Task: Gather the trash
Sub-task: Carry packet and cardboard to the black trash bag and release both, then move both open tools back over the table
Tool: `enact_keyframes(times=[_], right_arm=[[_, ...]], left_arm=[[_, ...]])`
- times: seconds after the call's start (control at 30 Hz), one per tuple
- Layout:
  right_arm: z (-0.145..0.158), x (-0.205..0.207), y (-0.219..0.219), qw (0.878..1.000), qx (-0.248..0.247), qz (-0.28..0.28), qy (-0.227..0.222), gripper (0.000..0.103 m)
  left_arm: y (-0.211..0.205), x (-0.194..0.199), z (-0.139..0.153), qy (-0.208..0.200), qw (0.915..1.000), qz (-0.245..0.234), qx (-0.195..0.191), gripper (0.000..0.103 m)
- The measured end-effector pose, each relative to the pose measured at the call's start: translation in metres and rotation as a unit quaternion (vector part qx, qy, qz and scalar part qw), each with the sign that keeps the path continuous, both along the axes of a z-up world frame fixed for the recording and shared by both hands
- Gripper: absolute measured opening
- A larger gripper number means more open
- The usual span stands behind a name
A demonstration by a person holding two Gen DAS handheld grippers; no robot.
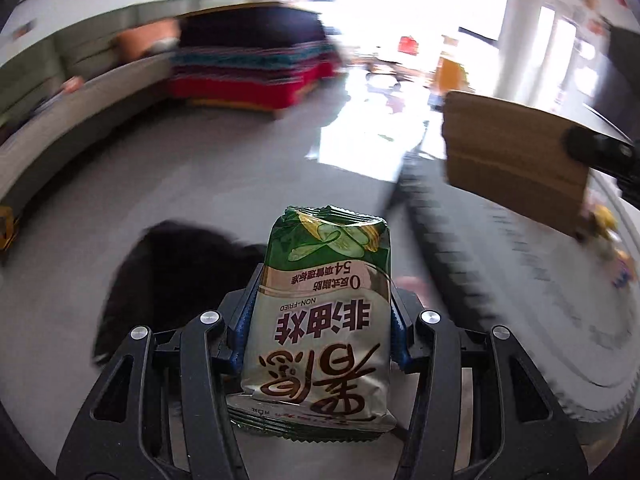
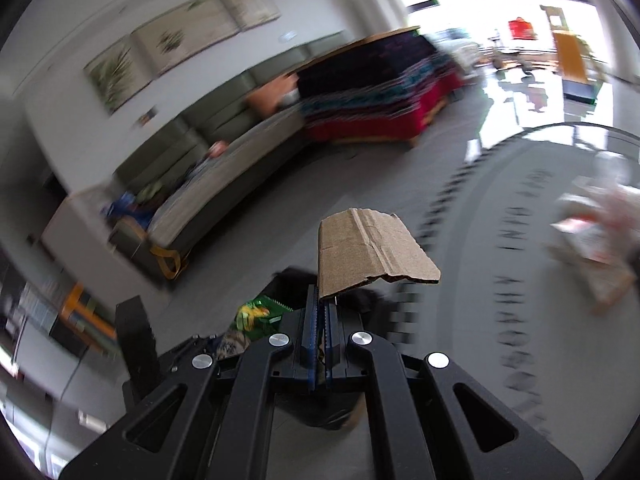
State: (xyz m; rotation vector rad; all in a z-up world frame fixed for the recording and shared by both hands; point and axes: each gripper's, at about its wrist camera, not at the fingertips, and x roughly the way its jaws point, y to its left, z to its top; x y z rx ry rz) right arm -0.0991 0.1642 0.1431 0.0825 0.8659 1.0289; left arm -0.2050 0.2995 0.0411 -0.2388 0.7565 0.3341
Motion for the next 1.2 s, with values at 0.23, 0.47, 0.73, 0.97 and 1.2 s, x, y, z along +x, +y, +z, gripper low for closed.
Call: enact_keyframes(times=[0.23, 0.47, 0.73, 0.97, 1.2], right_arm=[[-0.027, -0.002, 0.122, 0.994, -0.031, 0.099, 0.035, 0.012], [-0.042, -0.009, 0.150, 0.995, -0.062, 0.078, 0.029, 0.055], [-0.042, 0.000, 0.097, 0.997, -0.069, 0.035, 0.015, 0.055], [-0.034, 0.009, 0.039, 0.998, -0.062, -0.008, 0.001, 0.055], [-0.031, 0.027, -0.023, 0.997, -0.047, -0.058, 0.009, 0.055]], left_arm=[[0.098, -0.040, -0.018, 0.006, 0.9910, 0.134, -0.001, 0.083], [0.134, -0.059, -0.010, -0.053, 0.9786, 0.191, -0.056, 0.097], [0.111, -0.038, -0.006, -0.047, 0.9826, 0.166, -0.069, 0.097], [0.073, -0.012, 0.011, -0.048, 0.9893, 0.128, -0.050, 0.097], [0.023, 0.021, 0.023, -0.050, 0.9956, 0.061, -0.051, 0.097]])
